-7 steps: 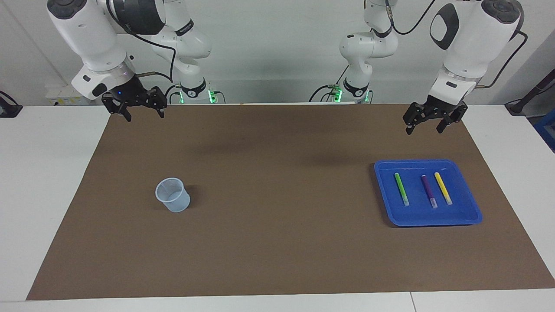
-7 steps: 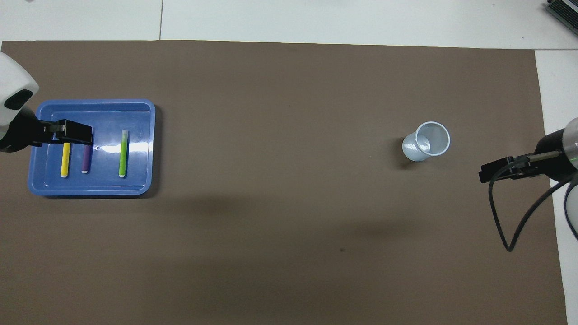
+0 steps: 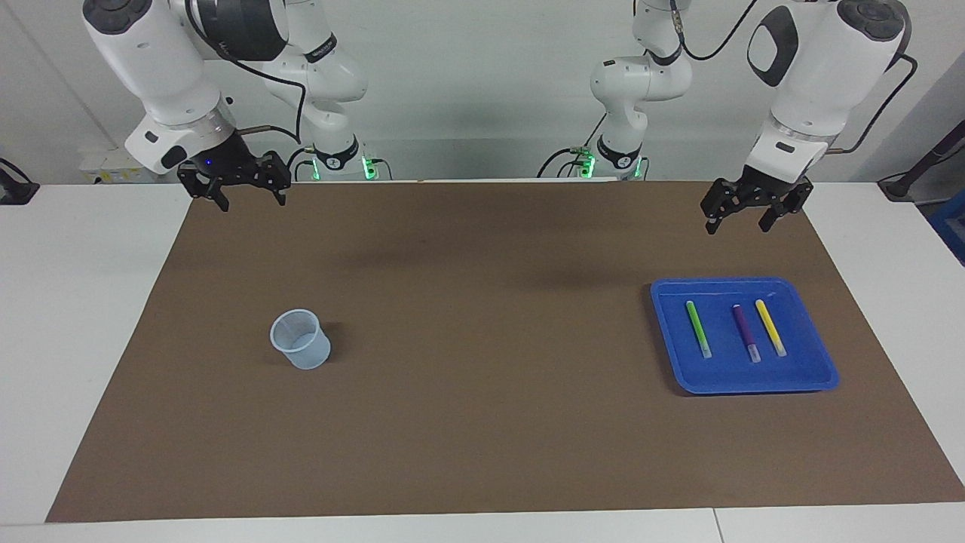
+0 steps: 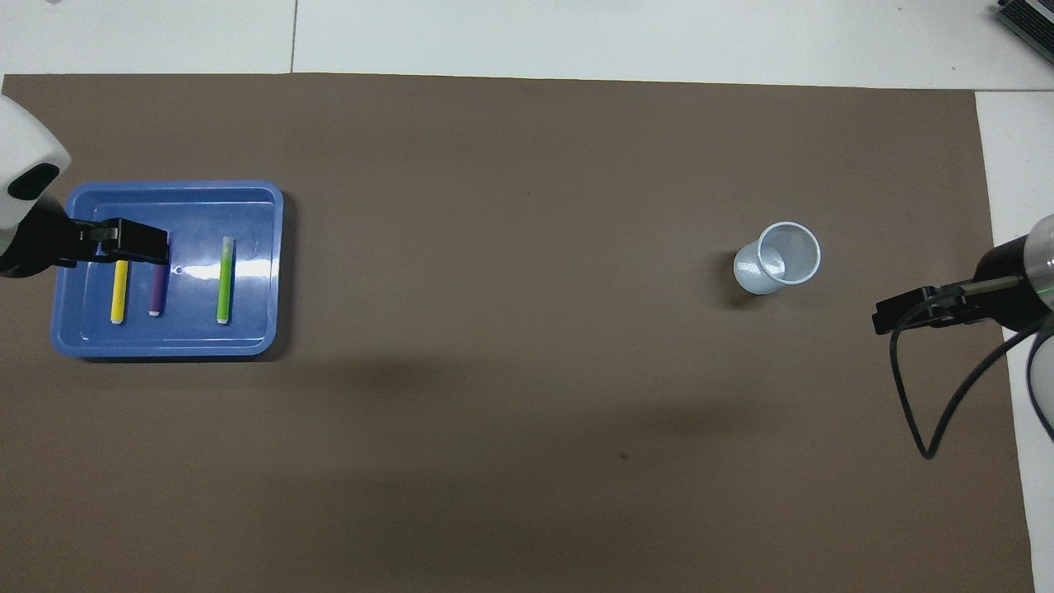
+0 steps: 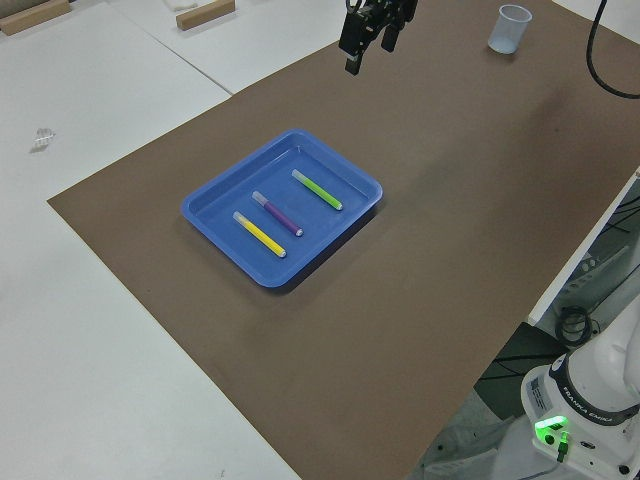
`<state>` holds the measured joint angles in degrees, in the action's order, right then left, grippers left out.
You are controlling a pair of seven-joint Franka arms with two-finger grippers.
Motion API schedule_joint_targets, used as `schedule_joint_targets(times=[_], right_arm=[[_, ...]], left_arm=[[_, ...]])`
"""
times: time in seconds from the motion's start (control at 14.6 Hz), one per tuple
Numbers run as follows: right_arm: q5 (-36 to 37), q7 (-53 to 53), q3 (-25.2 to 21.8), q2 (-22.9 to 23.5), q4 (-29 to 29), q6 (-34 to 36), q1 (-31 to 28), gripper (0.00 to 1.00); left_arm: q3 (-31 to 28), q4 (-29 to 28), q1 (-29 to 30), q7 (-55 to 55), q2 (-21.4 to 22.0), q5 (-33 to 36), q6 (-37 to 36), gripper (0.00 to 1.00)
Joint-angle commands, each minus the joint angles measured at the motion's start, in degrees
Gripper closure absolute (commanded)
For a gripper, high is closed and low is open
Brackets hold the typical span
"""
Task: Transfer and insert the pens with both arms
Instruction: 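Move the left gripper over the green pen in the blue tray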
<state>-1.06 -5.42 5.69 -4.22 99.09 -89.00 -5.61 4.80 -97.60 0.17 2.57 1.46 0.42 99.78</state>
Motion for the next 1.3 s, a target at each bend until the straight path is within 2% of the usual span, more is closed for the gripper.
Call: schedule_joint_targets(times=[0.0, 0.48, 1.03, 1.24], right_arm=[[-0.17, -1.61, 0.2, -1.58, 2.07, -1.53, -0.45, 0.0], [-0.17, -1.43, 0.2, -1.75, 2.86, -1.7, -0.72, 0.0], [-0.17, -1.17, 0.2, -1.84, 2.77, -1.27, -0.8, 0.0], [-0.17, -1.17, 0.12, -1.75, 2.77, -1.44, -0.98, 0.0]], left_arm=[[-0.66, -0.4, -0.96, 0.41, 0.73, 0.37, 0.23, 0.0], [-0.67, -1.02, -0.96, 0.33, 0.56, 0.37, 6.02, 0.0], [-0.75, -1.98, -0.25, 2.26, 0.56, 0.37, 7.71, 0.0], [-0.67, -2.25, -0.61, 1.82, -2.06, 0.46, 7.97, 0.0]])
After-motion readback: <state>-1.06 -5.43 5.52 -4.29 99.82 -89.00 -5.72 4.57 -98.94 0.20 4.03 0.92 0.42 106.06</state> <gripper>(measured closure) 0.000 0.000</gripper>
